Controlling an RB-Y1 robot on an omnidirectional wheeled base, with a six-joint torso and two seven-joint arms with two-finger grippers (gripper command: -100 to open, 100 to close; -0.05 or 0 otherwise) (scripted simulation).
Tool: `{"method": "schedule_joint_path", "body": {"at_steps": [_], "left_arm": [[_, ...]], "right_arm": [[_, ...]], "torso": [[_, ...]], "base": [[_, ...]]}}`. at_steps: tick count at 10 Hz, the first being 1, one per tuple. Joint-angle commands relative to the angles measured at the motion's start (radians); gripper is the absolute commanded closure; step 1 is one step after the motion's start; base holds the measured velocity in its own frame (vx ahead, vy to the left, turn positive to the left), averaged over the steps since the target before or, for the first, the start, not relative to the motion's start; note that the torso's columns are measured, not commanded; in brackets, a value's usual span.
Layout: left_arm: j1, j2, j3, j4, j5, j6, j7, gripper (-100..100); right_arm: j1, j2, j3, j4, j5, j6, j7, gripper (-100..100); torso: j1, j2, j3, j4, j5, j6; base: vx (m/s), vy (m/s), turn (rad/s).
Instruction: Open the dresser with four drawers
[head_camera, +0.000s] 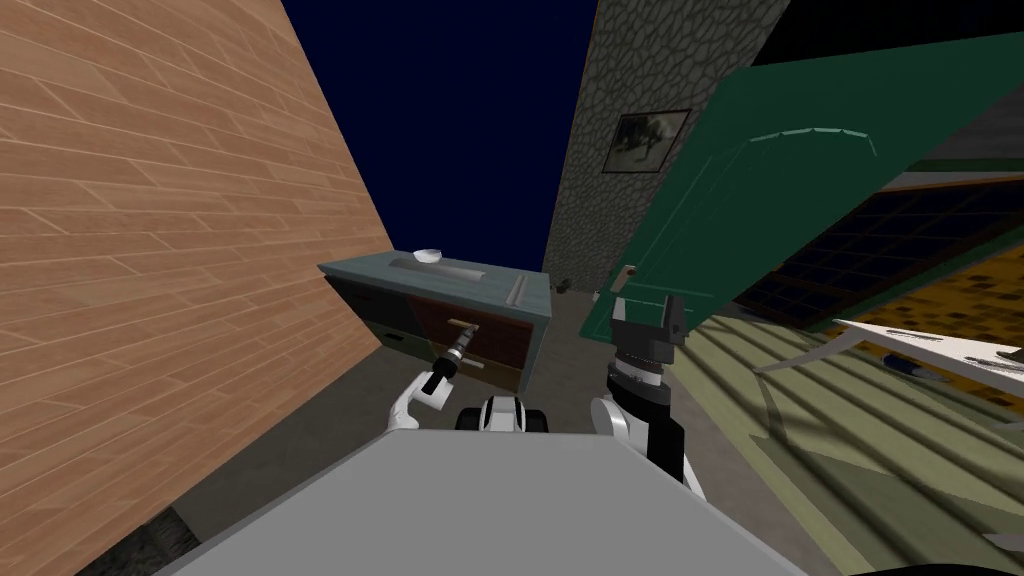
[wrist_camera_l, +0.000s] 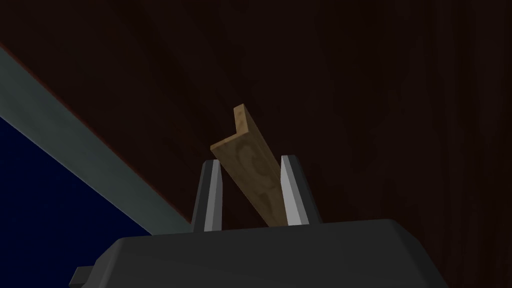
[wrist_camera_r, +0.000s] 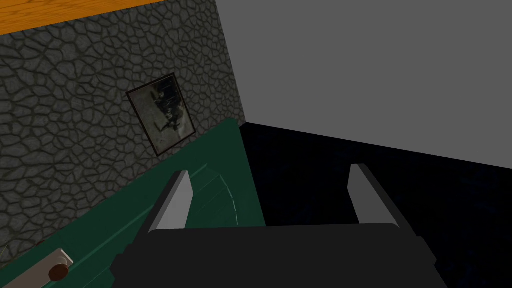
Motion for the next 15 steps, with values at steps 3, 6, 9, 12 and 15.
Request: {"method": "schedule_joint_path", "body": {"at_steps": [3,6,9,12,15], "left_arm": [[0.068,0.052,-0.051,-0.065,0.004,-0.027,0.026,100],[0.095,0.076,-0.074,-0.127,-0.001,-0.016,0.039,100],[0.114,0.084,-0.077,-0.137,-0.003,-0.002,0.041,100],[0.141,0.096,-0.094,-0.178,-0.007,-0.015,0.045,100],[0.172,0.112,-0.100,-0.208,-0.007,0.010,0.053,-100]], "right_arm": [[0.000,0.000,0.000,0.000,0.000,0.000,0.000,0],[-0.001,0.000,0.000,0.000,0.000,0.000,0.000,0],[-0.001,0.000,0.000,0.000,0.000,0.000,0.000,0],[-0.001,0.000,0.000,0.000,0.000,0.000,0.000,0],[-0.001,0.000,0.000,0.000,0.000,0.000,0.000,0]], "torso": [[0.002,0.001,0.001,-0.001,0.002,0.000],[0.003,0.008,0.005,-0.001,0.003,0.002],[-0.005,0.003,0.001,0.003,0.000,0.005],[0.000,0.005,0.002,0.000,0.002,0.003],[-0.002,0.000,0.000,0.001,0.000,0.002]], "base": [[0.066,-0.037,0.140],[-0.124,0.032,0.018],[-0.105,0.038,0.013],[-0.134,0.052,0.038],[-0.090,0.044,0.015]]}}
